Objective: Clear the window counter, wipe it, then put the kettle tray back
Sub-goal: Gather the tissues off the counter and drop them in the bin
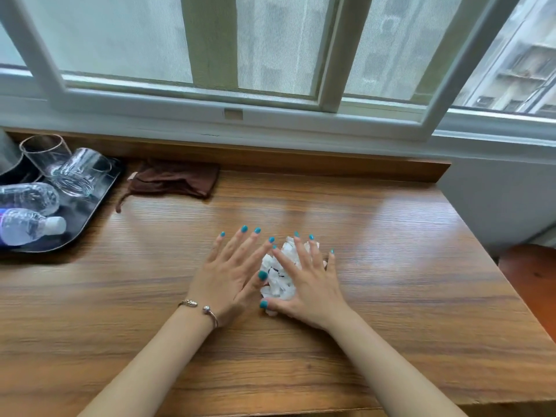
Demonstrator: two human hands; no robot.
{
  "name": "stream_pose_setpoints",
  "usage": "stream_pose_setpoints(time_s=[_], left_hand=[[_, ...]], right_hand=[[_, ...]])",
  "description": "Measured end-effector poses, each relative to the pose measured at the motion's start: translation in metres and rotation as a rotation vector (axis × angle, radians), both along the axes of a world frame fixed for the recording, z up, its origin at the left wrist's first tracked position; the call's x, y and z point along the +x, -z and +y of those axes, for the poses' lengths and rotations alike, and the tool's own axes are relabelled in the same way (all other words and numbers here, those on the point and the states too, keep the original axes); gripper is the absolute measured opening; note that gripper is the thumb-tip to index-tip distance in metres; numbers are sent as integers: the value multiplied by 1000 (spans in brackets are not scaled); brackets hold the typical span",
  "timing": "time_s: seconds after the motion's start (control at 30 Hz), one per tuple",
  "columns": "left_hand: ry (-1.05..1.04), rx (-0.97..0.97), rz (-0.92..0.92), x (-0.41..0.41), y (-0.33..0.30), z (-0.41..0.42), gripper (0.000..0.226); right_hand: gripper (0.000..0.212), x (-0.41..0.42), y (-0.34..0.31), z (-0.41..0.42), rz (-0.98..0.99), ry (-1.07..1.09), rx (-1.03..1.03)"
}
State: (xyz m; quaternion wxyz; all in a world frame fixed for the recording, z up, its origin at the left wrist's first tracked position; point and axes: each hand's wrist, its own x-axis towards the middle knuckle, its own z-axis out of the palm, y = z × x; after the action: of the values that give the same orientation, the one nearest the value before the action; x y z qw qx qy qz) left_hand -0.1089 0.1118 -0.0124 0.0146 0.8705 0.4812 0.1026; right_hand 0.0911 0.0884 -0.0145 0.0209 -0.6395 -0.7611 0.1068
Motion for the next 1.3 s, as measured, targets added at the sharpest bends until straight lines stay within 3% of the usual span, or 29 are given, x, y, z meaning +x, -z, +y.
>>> stream_pose_setpoints(time_s=[0.37, 0.6, 0.67, 0.73, 0.8, 0.87, 0.93, 1.0, 1.07, 1.2, 1.3], left_hand=[[-44, -3, -47, -10, 7, -7, 58], [-39, -87, -108, -5, 7, -12, 66], [-60, -193, -171, 13, 7, -20, 76], [-89, -277, -247, 39, 4, -24, 80], [-118, -364, -436, 65, 2, -24, 86], [-141, -440, -749, 84, 0, -24, 89], [-181, -428, -1048, 89, 1, -22, 78], [-268, -404, -1310, 87, 1, -21, 64], [-344, -468, -1560, 87, 3, -21, 68], [-442, -463, -1697, 103, 0, -26, 74], [-502, -552, -1870, 118, -9, -22, 82]], right_hand=[[91, 0, -3, -1, -23, -57, -32], [91, 26, -24, -24, 8, -73, 99], [88, 39, -19, -31, 159, 20, 42], [79, 45, -12, -34, 542, 191, 25], [81, 40, -4, -31, 767, 314, 34], [80, 28, -1, -24, 897, 340, 29], [75, 22, -4, -15, 1034, 404, 101], [78, 24, -10, -7, 1075, 541, 187], [79, 23, -12, -4, 1055, 621, 198], [68, 4, -9, -3, 1253, 685, 118], [88, -6, -4, -2, 1301, 644, 35]])
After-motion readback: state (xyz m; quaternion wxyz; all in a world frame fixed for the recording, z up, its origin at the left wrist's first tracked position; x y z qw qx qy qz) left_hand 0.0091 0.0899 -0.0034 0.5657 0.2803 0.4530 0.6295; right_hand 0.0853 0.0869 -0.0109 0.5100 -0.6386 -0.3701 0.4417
